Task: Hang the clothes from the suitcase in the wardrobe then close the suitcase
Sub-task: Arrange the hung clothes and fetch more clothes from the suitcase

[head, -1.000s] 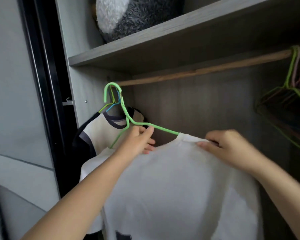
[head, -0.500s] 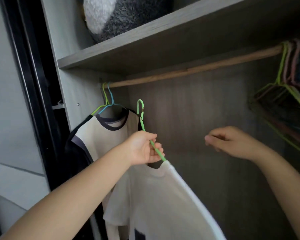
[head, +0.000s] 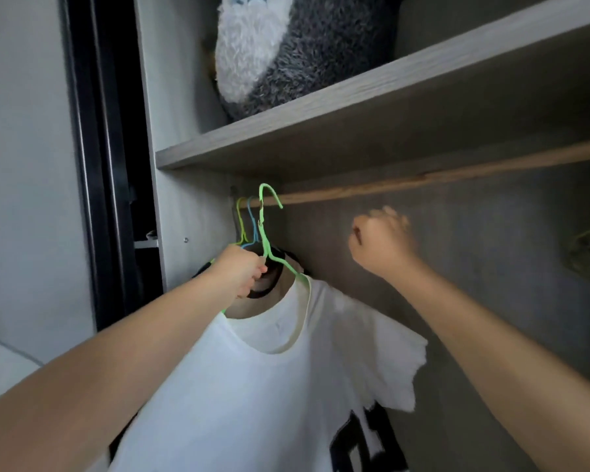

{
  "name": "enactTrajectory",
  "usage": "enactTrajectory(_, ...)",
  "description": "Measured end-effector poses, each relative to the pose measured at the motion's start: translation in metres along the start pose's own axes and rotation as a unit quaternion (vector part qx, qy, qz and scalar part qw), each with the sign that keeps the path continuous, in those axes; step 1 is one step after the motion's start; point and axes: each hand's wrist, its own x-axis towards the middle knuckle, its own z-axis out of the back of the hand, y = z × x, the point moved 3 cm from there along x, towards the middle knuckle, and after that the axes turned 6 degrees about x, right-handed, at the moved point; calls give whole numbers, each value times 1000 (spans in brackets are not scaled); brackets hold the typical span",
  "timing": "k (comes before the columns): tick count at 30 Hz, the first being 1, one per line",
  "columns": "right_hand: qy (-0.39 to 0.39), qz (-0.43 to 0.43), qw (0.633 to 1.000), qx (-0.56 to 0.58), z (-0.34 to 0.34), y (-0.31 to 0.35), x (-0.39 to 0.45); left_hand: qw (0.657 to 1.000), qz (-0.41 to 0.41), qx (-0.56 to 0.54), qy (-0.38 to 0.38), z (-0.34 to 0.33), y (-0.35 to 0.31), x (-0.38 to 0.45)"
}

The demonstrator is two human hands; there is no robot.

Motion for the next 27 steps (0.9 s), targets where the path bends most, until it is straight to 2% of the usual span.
enactTrajectory(4, 25, 25, 998, -43, -18, 21, 37, 982, -80, 121, -122, 29, -20, 52)
enactTrajectory(8, 49, 48, 993, -92, -39, 26, 65, 956, -121, 202, -174, 41, -29, 92)
enactTrajectory(13, 111, -8, 988, -102, -70, 15, 86, 951, -131, 215, -178, 32, -24, 135)
enactTrajectory(15, 128, 0, 981, -146, -77, 4, 87, 944, -135, 244, -177, 30, -21, 145)
enactTrajectory(18, 131, 27, 970, -201, -78, -7, 90, 935, -144, 267, -184, 28, -20, 162)
enactTrajectory(22, 133, 28, 972, -192, -81, -6, 89, 935, -120, 283, -178, 27, -14, 175)
enactTrajectory(27, 125, 20, 973, -195, -85, -1, 92, 920, -142, 335, -147, 10, 1, 186)
